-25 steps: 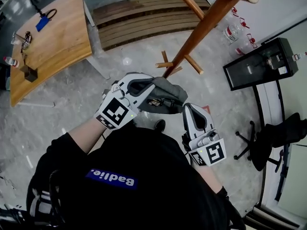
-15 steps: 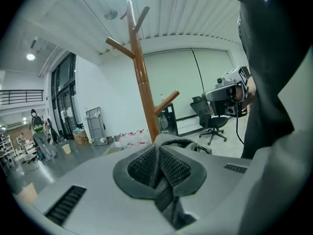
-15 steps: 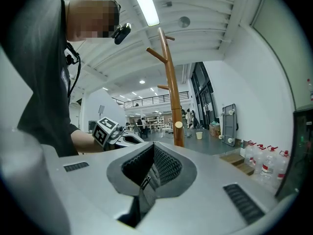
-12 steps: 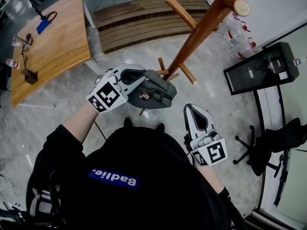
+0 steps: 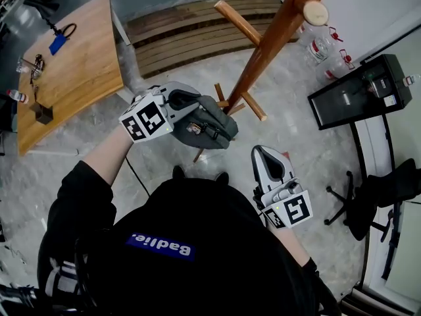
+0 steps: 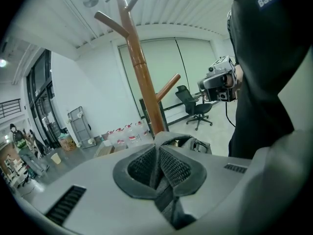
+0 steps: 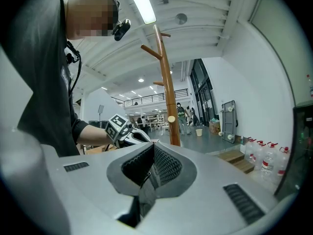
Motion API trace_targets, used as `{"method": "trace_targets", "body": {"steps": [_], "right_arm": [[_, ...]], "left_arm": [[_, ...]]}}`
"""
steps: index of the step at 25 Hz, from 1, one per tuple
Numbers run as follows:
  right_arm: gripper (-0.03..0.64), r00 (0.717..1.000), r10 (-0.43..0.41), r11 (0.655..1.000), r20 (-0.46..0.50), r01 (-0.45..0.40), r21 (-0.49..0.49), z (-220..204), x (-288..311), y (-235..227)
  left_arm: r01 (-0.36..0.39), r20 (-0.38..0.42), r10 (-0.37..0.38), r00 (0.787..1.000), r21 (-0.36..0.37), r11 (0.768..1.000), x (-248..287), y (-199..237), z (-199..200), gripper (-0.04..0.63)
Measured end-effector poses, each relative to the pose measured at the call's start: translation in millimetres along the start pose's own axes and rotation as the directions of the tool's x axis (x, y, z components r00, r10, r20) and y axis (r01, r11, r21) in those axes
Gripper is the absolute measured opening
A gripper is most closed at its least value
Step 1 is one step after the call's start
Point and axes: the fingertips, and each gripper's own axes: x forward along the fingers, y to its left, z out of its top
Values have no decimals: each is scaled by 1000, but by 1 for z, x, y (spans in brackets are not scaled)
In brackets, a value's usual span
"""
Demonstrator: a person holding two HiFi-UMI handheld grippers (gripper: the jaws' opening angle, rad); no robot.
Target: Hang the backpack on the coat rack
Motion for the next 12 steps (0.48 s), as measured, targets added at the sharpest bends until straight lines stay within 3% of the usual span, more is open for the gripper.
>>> {"method": "trace_targets", "body": {"steps": [12], "right_arm": [[6, 1000, -23, 1000, -10, 23, 13, -5, -4, -8]], "left_arm": [[96, -7, -96, 995, 19, 995, 33, 4, -9, 37]]}}
